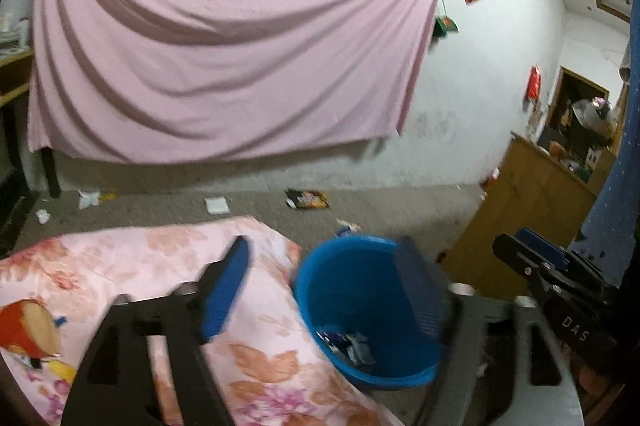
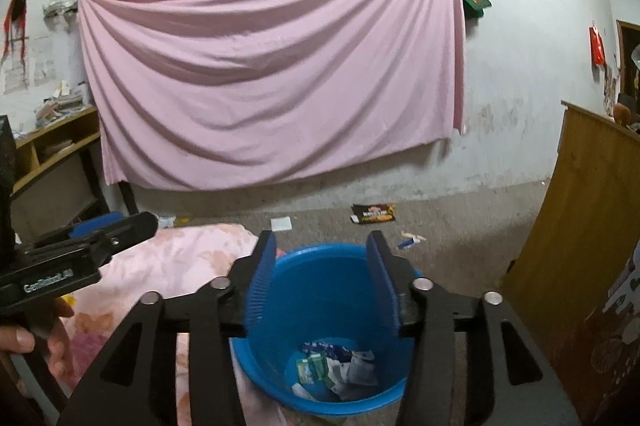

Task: Collect trash
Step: 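Move both tools back over the bed toward the red cup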

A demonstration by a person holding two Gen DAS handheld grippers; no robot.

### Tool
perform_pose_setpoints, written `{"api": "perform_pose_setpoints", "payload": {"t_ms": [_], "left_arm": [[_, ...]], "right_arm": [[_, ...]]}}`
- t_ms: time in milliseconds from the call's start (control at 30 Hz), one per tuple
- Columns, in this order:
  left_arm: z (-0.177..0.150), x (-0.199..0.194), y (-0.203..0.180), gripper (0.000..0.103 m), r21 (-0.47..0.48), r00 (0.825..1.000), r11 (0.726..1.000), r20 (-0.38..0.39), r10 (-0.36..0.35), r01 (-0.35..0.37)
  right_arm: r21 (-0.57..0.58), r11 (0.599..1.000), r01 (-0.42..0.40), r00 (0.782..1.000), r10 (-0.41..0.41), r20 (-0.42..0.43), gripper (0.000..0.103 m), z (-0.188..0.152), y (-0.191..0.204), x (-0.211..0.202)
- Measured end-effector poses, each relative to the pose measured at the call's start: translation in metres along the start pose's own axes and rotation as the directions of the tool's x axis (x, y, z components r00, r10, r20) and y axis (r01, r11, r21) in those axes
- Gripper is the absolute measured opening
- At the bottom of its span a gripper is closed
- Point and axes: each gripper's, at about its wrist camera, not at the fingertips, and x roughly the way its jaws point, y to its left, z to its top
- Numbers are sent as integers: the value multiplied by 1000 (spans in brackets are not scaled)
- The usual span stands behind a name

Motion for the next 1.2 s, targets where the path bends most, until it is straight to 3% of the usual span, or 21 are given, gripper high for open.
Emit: {"api": "perform_pose_setpoints", "payload": {"t_ms": [67, 133, 400, 633, 1000, 1100, 1200], "left_arm": [[2, -16, 10, 94, -18, 999, 1000, 51, 10, -9], [5, -31, 19, 99, -32, 995, 999, 92, 30, -28], [7, -100, 52, 101, -34, 963, 994, 246, 113, -108], [-2, -162, 75, 101, -29, 917, 978, 342, 204, -207], [-35, -233, 107, 101, -22, 851, 942, 421, 313, -335], [-47, -246, 118, 101, -32, 839, 932, 423, 341, -362], [-60, -252, 129, 101, -34, 836, 922, 410, 364, -385]], "right_arm": [[-11, 1000, -2, 1000, 2, 15, 55, 4, 8, -3], [-15, 1000, -14, 999, 14, 41, 73, 8, 16, -9], [-10, 997, -78, 983, 79, 168, 103, 26, 50, -34], [-36, 985, -169, 947, 173, 273, 103, 32, 90, -56], [-63, 961, -269, 878, 272, 394, 103, 18, 140, -83], [-111, 955, -274, 862, 295, 413, 103, 9, 157, -85], [-155, 947, -281, 859, 320, 398, 103, 1, 173, -81]]}}
